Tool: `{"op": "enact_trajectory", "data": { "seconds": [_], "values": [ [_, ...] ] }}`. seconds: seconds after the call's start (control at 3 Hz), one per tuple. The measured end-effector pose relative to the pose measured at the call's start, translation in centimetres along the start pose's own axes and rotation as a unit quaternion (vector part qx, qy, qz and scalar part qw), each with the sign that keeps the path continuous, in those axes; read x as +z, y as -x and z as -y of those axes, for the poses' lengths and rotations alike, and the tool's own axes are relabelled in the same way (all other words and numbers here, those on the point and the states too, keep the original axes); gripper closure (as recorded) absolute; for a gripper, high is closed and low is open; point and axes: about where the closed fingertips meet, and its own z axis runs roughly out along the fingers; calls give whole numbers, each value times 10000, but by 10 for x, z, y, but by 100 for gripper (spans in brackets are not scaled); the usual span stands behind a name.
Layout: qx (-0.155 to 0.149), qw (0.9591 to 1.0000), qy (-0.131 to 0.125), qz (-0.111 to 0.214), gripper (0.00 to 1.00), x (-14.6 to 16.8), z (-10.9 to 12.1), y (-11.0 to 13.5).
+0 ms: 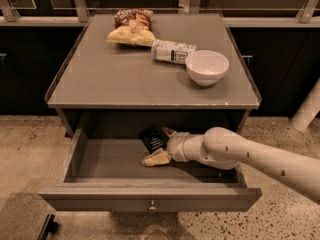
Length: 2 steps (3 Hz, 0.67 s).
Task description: Pick rxbar blueberry from top drawer and place on counter
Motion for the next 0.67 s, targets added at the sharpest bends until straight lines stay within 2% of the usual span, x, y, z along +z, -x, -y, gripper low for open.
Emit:
{"op": "enact_trajectory", "data": {
  "seconds": [0.67],
  "values": [
    [-12,10000,7,7,64,0,0,1]
  ]
}}
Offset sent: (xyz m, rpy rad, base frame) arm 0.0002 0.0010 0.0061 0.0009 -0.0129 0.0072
